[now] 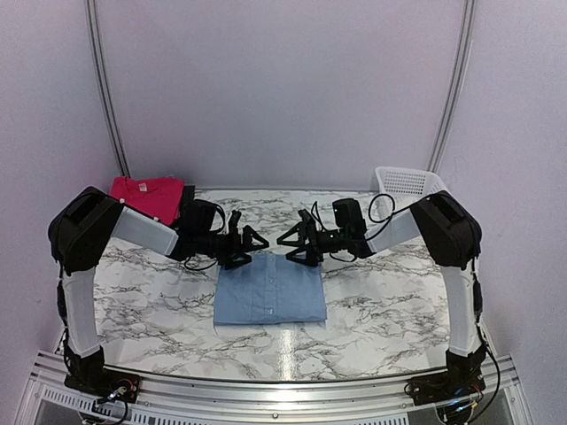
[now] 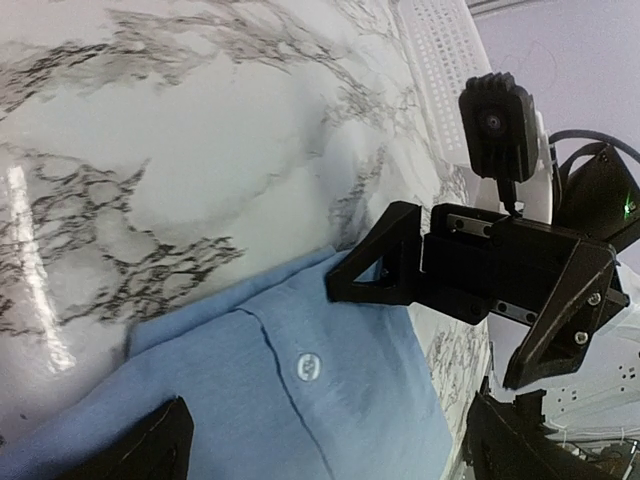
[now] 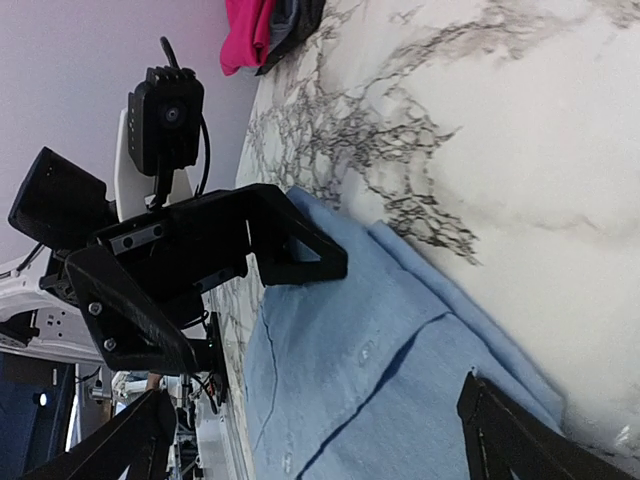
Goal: Fold and stack the mixed laundry pile
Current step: Smooth out the square-folded shirt at the center of the board.
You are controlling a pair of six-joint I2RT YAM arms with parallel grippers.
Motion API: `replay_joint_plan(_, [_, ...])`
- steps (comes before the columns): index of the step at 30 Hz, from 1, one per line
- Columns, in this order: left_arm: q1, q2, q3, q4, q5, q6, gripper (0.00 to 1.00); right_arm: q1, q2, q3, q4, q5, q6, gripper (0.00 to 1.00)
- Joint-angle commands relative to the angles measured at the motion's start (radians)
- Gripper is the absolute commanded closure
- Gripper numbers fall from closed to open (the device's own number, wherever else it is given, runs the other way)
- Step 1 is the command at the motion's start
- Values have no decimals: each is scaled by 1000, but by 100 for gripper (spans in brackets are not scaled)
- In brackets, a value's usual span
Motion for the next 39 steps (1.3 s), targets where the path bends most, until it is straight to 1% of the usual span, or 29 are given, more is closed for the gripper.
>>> replay_joint_plan(1, [50,59,-28,77,11,-5,1,-58,75,-5,-38,-20,-76,2])
replay_joint_plan(3, [54,39,-46,72,9,25,1,-66,51,3,-89,-24,-120,3])
replay_joint_plan(5, [58,-22,-76,60,15,41,1,-67,-17,13,-159,-21,-163,2])
replay_joint_plan(9, [45,-221,-158,0,27,69,1,-30,-225,-44,-259,-10,-199,2])
replay_joint_plan(12, [6,-324,-232,-25,24,60,1,42,-340,-144,-240,-15,-164,1])
replay_joint_plan(14, [-39,-357,-273,-27,19,46,1,95,-377,-215,-178,-18,-113,2])
replay_joint_plan(17, [-112,-359,-295,-24,0,26,1,161,-367,-292,-96,-19,-66,1])
replay_joint_plan(19, [-138,-333,-301,2,-12,16,1,182,-326,-350,2,-36,-13,1])
replay_joint_plan(21, [-147,-288,-323,83,-6,-31,1,192,-281,-399,90,-45,32,1])
replay_joint_plan(23, [-147,-235,-365,190,5,-92,1,186,-232,-450,158,-52,48,1])
replay_joint_plan(24, [-144,-207,-393,219,3,-105,1,180,-212,-474,187,-56,46,2])
replay_joint_plan(28, [-128,-209,-481,239,-33,-96,1,137,-198,-544,156,-53,-11,1])
replay_joint_plan(31, [-122,-287,-532,219,-48,-68,1,139,-269,-563,124,-60,-10,1])
replay_joint_plan(34, [-161,-397,-512,73,-74,33,1,179,-359,-528,31,-60,-32,1])
replay_joint_plan(35, [-175,-433,-508,50,-76,52,1,199,-374,-515,14,-62,-34,2])
replay_joint_plan(37, [-206,-458,-507,36,-72,65,1,232,-378,-480,-28,-64,-55,1])
replay_joint_plan(39, [-248,-448,-506,33,-66,76,1,250,-349,-454,-51,-73,-81,2])
